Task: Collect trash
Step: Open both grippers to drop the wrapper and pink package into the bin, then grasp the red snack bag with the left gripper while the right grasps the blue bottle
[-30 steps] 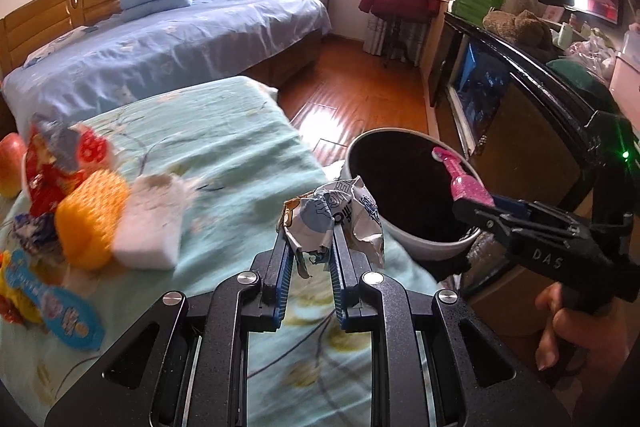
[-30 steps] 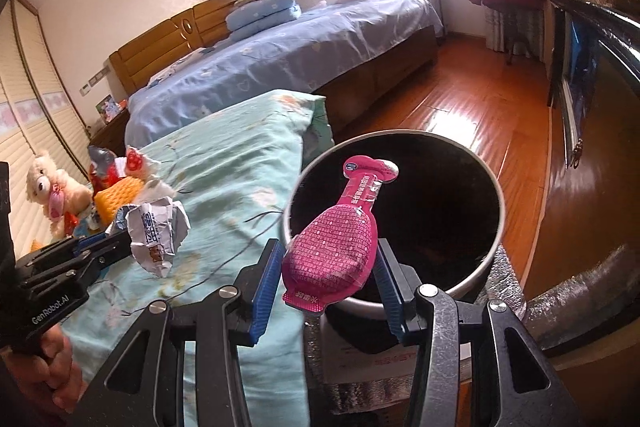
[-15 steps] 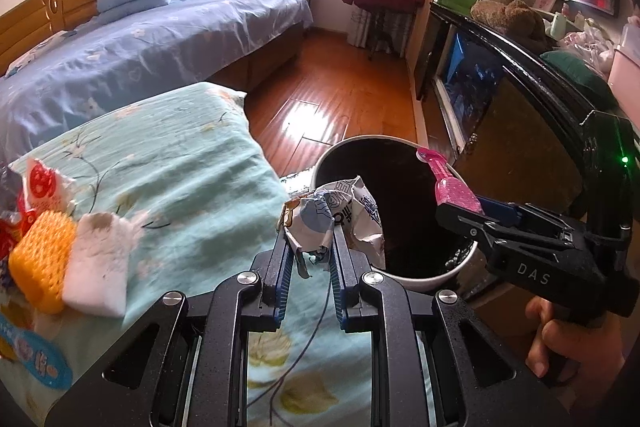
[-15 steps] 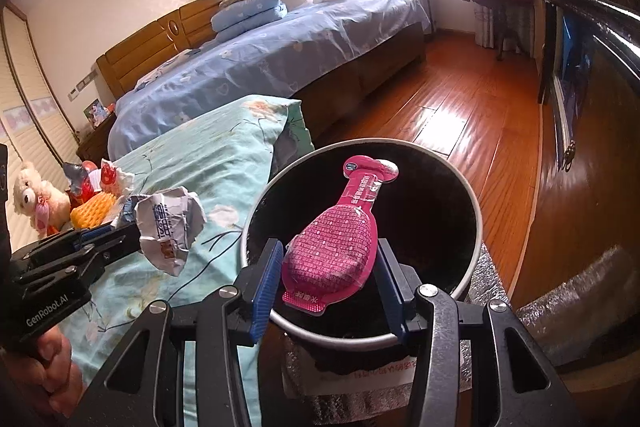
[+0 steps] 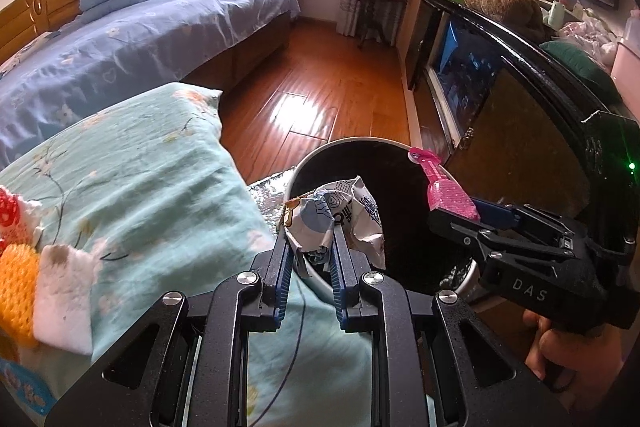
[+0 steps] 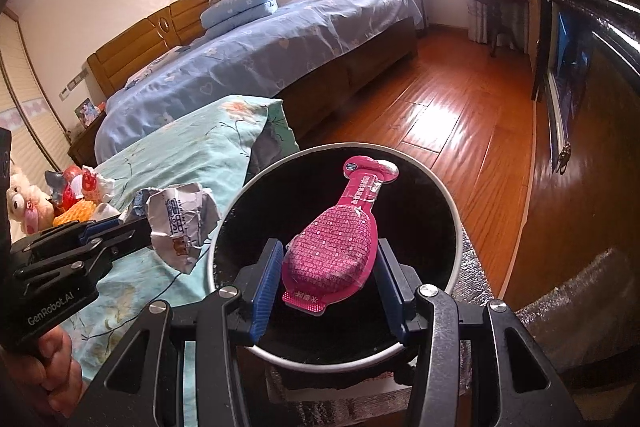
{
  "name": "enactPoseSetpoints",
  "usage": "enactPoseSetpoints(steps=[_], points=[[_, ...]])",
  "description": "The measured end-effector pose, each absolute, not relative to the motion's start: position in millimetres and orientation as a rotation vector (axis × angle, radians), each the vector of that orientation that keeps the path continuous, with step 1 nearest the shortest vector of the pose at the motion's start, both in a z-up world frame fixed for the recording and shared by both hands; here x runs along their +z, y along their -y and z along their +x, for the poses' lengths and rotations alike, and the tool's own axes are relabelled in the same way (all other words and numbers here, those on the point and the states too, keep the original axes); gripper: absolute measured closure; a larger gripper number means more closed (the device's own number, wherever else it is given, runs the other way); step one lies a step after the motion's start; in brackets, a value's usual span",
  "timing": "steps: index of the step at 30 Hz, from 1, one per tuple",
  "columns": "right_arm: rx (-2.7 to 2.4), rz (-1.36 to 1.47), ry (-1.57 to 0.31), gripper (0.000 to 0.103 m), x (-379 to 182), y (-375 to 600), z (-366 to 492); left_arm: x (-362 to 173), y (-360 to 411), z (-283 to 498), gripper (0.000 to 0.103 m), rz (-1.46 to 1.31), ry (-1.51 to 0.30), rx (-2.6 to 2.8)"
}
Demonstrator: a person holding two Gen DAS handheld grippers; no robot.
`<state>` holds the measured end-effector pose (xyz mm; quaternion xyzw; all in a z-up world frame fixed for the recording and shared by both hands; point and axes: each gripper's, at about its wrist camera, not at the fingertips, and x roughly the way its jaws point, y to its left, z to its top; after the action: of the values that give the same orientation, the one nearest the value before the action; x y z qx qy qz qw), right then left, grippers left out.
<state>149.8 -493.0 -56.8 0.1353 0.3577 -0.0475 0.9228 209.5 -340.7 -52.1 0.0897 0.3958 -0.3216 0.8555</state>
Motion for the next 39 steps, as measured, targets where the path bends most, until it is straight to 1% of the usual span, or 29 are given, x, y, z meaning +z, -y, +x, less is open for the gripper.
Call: enactPoseSetpoints(steps=[15, 17, 18, 19, 20, 21, 23, 27, 28, 29, 30, 33, 39], points=[[-0.119, 0.284, -0.77, 0.054, -66.3, 508.5, 161.3, -67.0, 360.0, 222.1, 0.086, 0.195, -0.879, -0.701], [-0.123, 0.288, -0.773, 0.053, -67.2, 509.1, 161.4, -67.7, 360.3, 222.1, 0.084, 0.196, -0.879, -0.699], [-0.13, 0.288, -0.777, 0.048, -67.9, 509.0, 161.2, -68.1, 360.1, 222.4, 0.077, 0.194, -0.882, -0.698], [-0.138, 0.286, -0.778, 0.047, -68.1, 508.6, 160.6, -68.0, 358.8, 222.2, 0.07, 0.188, -0.885, -0.697], [-0.145, 0.283, -0.775, 0.044, -67.8, 508.4, 158.8, -67.6, 356.1, 221.7, 0.052, 0.18, -0.885, -0.691], [-0.149, 0.285, -0.773, 0.039, -67.6, 508.6, 157.1, -67.0, 353.4, 220.4, 0.044, 0.173, -0.878, -0.685], [-0.148, 0.297, -0.766, 0.032, -66.7, 509.4, 153.1, -65.6, 345.8, 217.0, 0.043, 0.165, -0.869, -0.679], [-0.139, 0.306, -0.756, 0.027, -62.8, 502.9, 145.8, -67.0, 325.7, 208.8, 0.042, 0.15, -0.874, -0.655], [-0.132, 0.308, -0.75, 0.027, -61.4, 499.2, 143.5, -67.3, 319.8, 206.4, 0.041, 0.147, -0.874, -0.647], [-0.127, 0.309, -0.747, 0.026, -60.3, 496.4, 143.0, -67.6, 313.0, 204.0, 0.037, 0.142, -0.873, -0.635], [-0.118, 0.314, -0.742, 0.024, -59.0, 491.8, 141.3, -67.4, 305.1, 200.6, 0.033, 0.137, -0.867, -0.62], [-0.078, 0.346, -0.724, 0.014, -56.5, 478.0, 135.6, -67.2, 277.6, 190.9, 0.029, 0.101, -0.858, -0.572], [-0.002, 0.367, -0.728, 0.013, -54.1, 439.0, 131.1, -69.3, 224.0, 174.3, 0.029, 0.053, -0.849, -0.493]])
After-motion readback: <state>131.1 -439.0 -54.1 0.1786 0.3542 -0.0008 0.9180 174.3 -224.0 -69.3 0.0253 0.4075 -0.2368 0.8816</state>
